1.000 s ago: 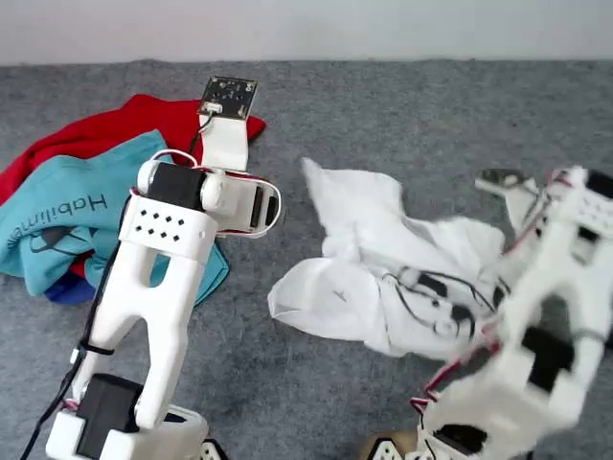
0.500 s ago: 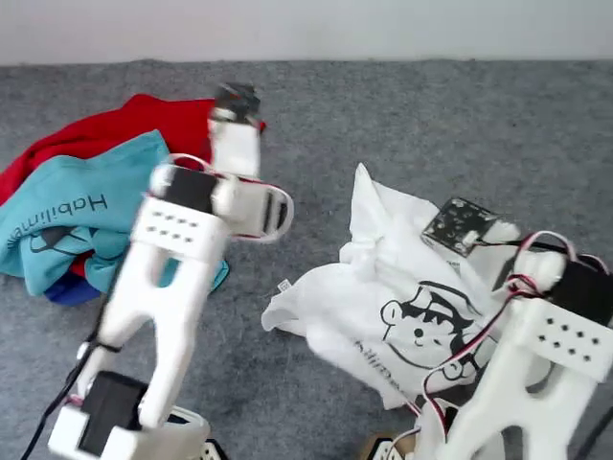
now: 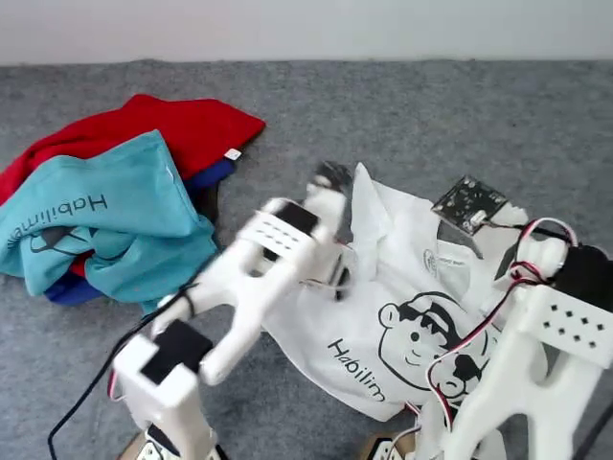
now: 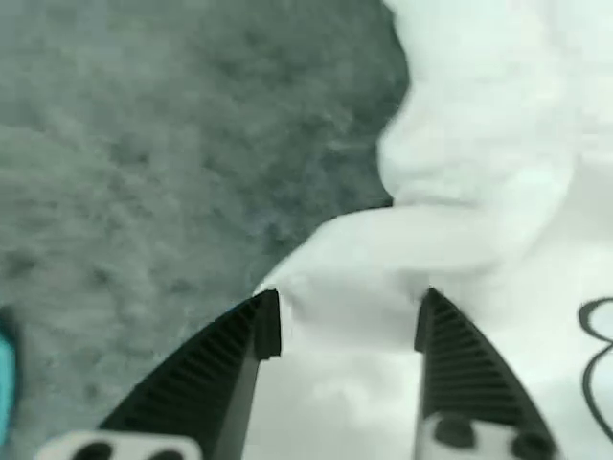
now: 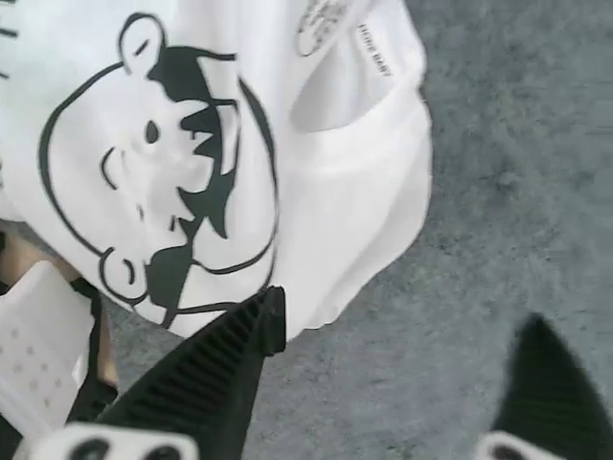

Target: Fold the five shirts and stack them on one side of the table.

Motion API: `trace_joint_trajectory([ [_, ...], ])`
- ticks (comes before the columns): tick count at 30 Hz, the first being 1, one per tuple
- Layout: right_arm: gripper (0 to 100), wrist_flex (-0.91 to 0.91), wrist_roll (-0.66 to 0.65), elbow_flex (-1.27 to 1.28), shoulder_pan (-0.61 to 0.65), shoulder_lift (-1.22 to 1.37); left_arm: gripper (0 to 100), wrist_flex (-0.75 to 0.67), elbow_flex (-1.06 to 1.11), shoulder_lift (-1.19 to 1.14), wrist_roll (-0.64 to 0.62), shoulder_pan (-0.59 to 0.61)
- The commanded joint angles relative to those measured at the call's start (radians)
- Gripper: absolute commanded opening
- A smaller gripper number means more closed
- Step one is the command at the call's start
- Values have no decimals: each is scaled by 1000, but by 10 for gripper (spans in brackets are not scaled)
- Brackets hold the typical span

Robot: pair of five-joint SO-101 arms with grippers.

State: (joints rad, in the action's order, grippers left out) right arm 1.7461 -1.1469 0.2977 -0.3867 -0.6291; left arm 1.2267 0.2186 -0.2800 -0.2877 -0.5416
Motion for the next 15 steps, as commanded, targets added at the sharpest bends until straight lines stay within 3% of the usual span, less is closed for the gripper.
trace_joint_trajectory([
  [1,483,-101,143,-81,25,28,107,-17,-8,-18,55,-28],
  [4,432,-174,272,-100,137,137,9,-34,-7,-43,181,-26],
  [12,217,-321,503,-350,381,670,11,92,-4,58,236,51],
  [15,209,-317,546,-539,415,905,11,147,-4,150,293,97],
])
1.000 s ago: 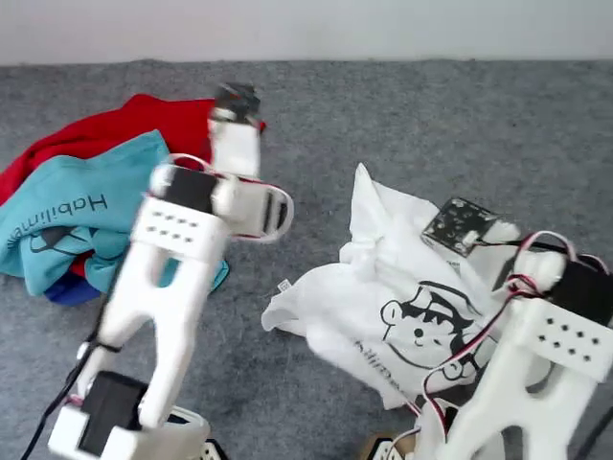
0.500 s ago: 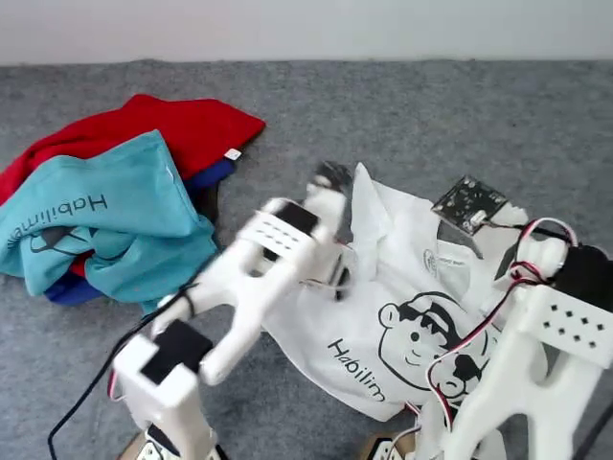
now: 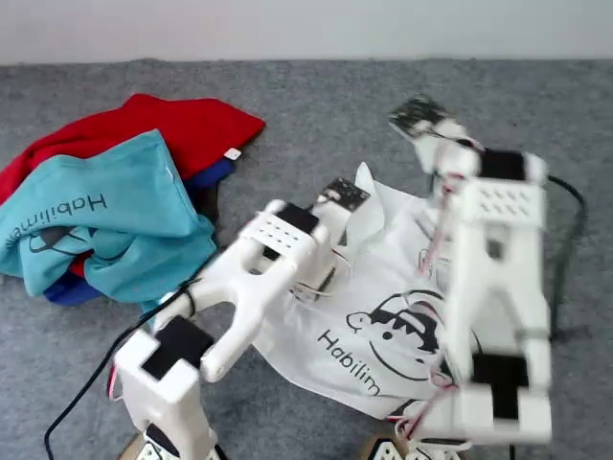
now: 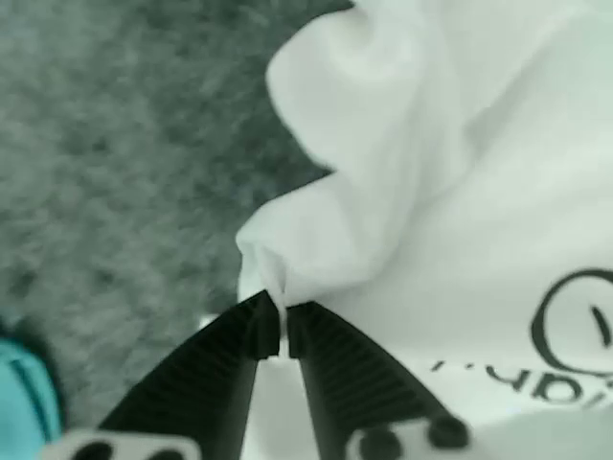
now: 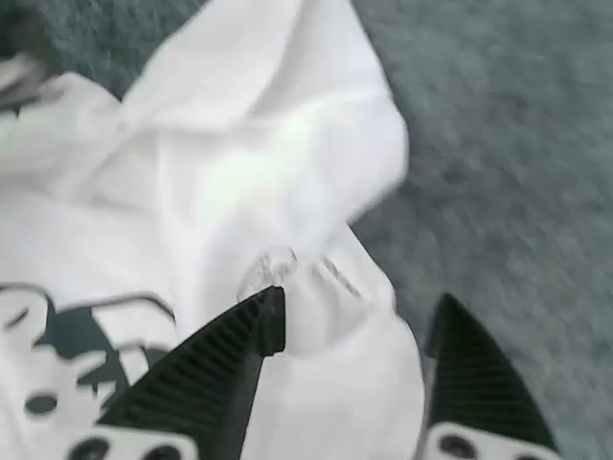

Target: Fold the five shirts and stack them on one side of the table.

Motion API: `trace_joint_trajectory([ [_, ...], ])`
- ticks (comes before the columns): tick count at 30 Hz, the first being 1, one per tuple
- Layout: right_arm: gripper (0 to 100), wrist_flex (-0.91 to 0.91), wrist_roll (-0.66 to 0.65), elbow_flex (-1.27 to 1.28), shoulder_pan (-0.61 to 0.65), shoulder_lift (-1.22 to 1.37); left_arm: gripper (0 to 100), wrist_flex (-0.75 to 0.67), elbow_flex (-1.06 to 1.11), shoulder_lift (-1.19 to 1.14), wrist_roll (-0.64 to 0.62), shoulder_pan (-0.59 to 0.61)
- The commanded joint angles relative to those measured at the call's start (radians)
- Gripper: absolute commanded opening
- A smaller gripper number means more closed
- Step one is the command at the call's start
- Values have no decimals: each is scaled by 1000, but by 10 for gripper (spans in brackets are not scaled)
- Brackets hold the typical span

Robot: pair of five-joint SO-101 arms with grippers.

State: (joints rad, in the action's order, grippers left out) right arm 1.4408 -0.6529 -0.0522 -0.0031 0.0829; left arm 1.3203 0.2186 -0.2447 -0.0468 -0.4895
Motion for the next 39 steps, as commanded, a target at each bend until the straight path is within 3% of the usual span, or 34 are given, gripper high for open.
trace_joint_trajectory([
  [1,217,2,81,-265,33,269,11,77,-4,150,77,60],
  [6,281,157,167,-680,67,608,12,207,-1,269,226,147],
  [13,275,326,164,-1151,67,1027,28,236,-2,284,196,264],
  [18,58,357,170,-1329,-2,1167,96,252,-5,295,137,310],
  [20,3,360,170,-1318,-24,1165,116,252,-4,295,120,311],
  [26,8,360,132,-1079,-142,1027,123,252,-5,295,115,304],
  [39,9,351,-377,-221,-487,331,91,239,-7,295,140,310],
])
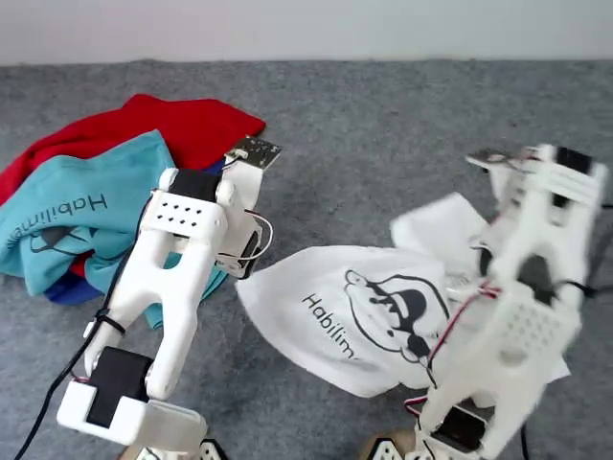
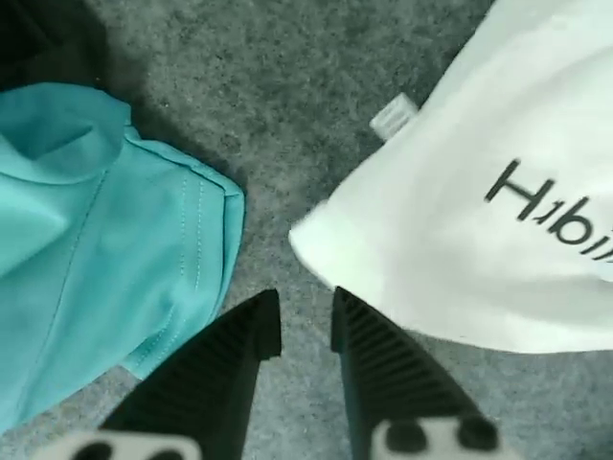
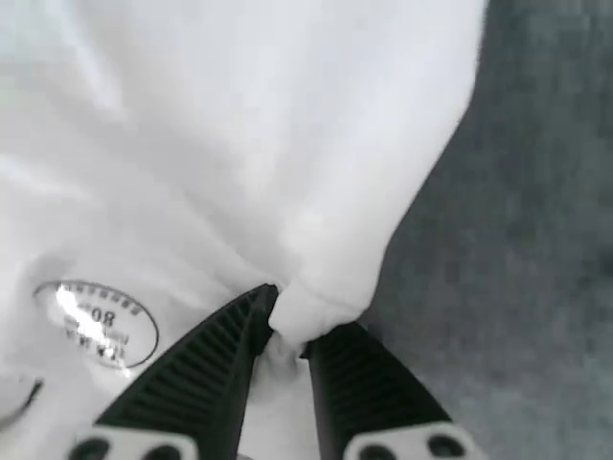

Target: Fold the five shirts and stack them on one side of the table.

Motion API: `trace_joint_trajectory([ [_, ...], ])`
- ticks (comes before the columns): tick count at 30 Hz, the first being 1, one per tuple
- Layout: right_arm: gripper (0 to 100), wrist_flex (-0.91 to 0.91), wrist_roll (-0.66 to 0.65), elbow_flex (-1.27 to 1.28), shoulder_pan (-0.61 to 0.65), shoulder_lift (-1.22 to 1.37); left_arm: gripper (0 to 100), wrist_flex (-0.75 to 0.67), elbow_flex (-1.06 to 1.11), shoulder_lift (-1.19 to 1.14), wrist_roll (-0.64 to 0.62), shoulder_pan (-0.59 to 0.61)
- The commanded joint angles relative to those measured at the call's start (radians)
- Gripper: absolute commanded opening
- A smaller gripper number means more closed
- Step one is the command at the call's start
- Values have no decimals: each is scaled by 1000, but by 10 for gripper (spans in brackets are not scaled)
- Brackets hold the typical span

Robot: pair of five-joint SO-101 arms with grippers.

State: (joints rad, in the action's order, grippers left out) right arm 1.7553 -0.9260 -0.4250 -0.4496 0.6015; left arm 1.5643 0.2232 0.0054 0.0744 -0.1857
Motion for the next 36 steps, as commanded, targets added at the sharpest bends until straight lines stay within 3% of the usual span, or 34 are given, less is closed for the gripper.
trace_joint_trajectory([
  [1,9,27,-132,203,-44,-219,91,-5,-12,44,31,5],
  [3,41,24,-149,261,-50,-263,91,-6,-12,44,41,5],
  [7,236,13,-77,256,-58,-302,89,-5,-12,44,41,6],
  [10,318,33,-83,232,-42,-311,89,-3,-10,44,41,6],
  [14,281,42,-51,187,-41,-311,88,-9,-10,44,43,6],
  [18,262,41,61,120,-25,-302,90,-55,-8,44,43,2],
  [28,258,18,213,-118,174,-131,89,-52,-13,44,66,6],
  [36,151,22,322,-423,122,160,88,-55,-13,44,68,6],
])
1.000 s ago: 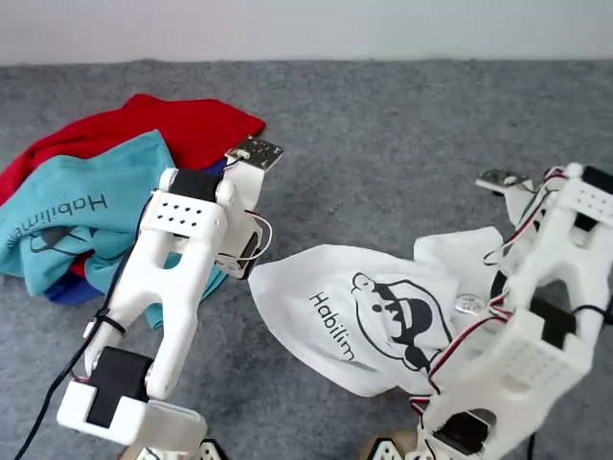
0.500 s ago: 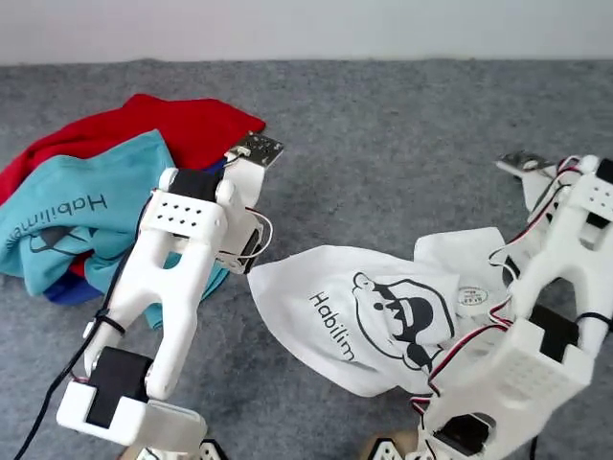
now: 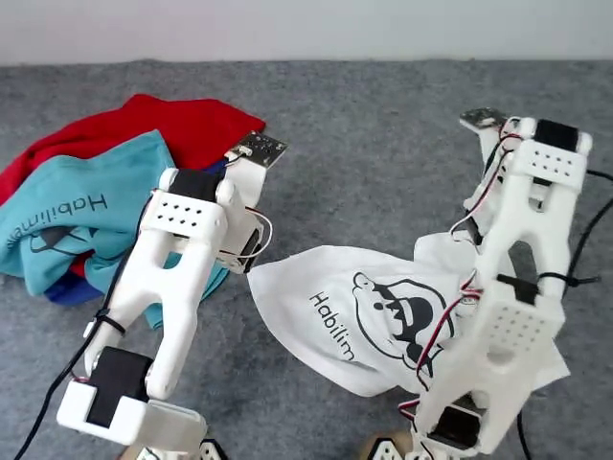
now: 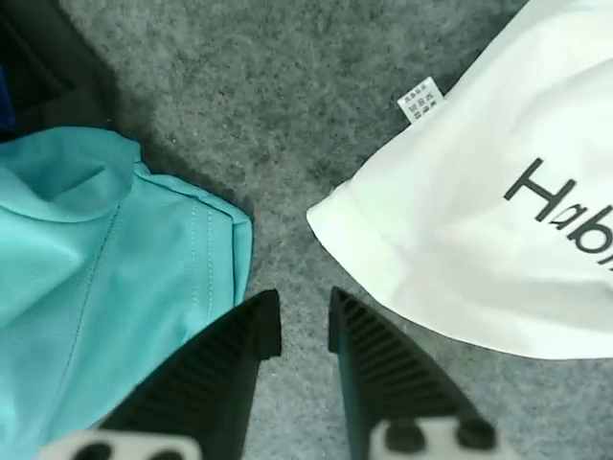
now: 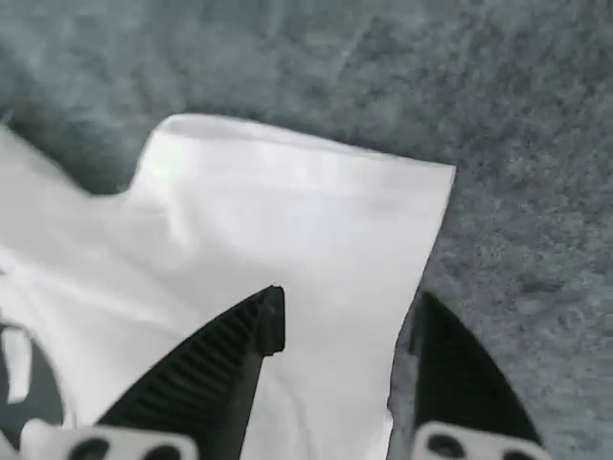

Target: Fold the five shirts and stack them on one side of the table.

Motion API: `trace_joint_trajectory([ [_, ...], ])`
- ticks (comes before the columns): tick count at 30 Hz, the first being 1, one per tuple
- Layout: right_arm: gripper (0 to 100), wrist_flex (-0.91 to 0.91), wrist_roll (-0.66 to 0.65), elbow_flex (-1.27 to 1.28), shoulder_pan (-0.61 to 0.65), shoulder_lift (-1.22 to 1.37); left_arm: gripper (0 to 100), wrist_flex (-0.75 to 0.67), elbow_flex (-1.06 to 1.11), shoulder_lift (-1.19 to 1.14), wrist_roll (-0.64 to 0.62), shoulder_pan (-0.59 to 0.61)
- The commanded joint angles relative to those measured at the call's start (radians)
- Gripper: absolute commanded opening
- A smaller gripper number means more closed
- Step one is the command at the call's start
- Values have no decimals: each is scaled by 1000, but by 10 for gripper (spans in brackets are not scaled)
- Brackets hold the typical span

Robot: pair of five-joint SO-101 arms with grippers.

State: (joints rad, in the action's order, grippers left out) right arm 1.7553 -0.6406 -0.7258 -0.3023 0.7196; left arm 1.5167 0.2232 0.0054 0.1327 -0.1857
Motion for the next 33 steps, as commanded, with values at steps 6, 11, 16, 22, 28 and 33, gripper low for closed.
trace_joint_trajectory([
  [6,148,35,54,-276,-30,168,88,-5,-13,44,9,6],
  [11,148,35,95,-347,-35,205,88,2,-13,44,9,6],
  [16,148,24,101,-348,-33,239,87,-3,-15,44,12,6],
  [22,148,1,103,-350,-50,292,87,2,-15,44,12,8],
  [28,148,-19,129,-353,-56,285,87,2,-15,44,12,6],
  [33,148,-19,155,-430,-58,306,87,0,-15,44,12,6],
])
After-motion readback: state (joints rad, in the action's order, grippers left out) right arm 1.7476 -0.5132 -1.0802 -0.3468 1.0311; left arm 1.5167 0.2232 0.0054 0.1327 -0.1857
